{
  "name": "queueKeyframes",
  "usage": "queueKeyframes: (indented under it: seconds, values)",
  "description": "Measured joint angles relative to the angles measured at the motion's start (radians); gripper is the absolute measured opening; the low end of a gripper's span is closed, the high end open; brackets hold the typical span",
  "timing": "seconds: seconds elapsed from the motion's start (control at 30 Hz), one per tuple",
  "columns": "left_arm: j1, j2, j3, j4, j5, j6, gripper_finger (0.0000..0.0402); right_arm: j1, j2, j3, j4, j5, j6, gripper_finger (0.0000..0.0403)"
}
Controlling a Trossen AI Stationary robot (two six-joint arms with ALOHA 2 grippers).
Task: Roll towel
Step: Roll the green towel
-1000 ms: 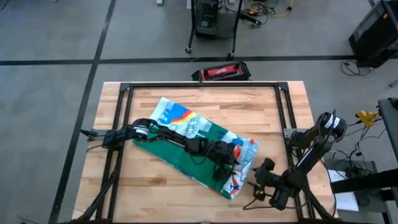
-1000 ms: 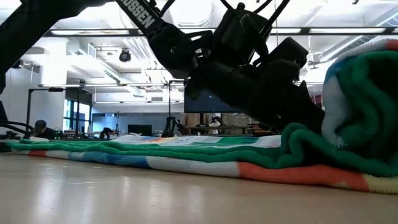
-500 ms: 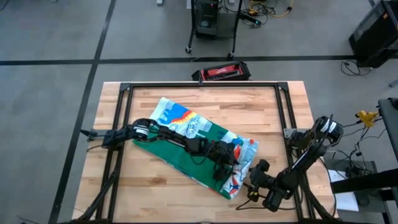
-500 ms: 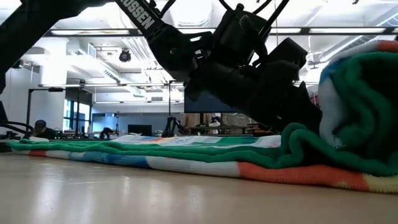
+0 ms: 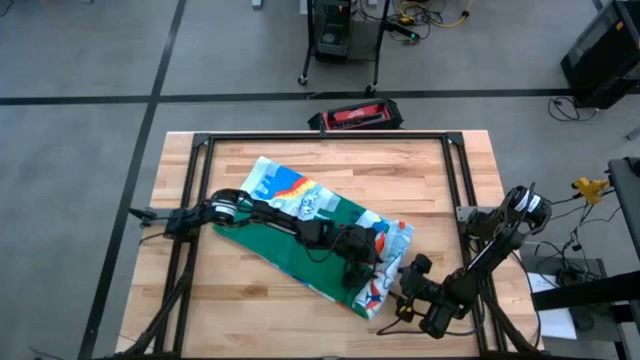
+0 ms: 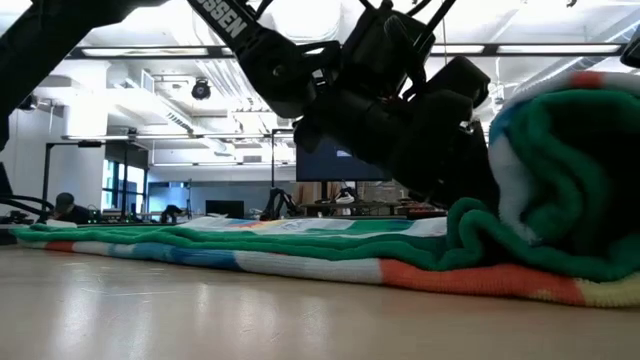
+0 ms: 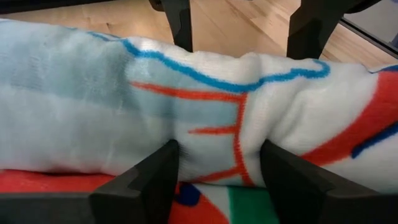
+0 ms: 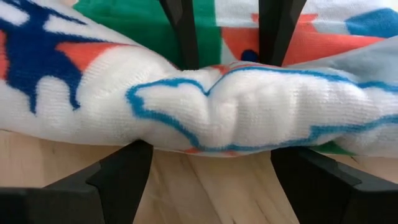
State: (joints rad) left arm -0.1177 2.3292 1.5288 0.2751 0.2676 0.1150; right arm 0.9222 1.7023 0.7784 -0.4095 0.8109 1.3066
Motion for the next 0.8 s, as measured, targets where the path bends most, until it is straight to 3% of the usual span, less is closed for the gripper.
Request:
queueKeyframes:
  seconds: [0.8]
  values:
    - [0.001, -0.102, 0.000, -0.212, -0.082, 0.039, 0.0181, -0.009, -0.001, 0.000, -0.001, 0.008, -0.010, 0.0298]
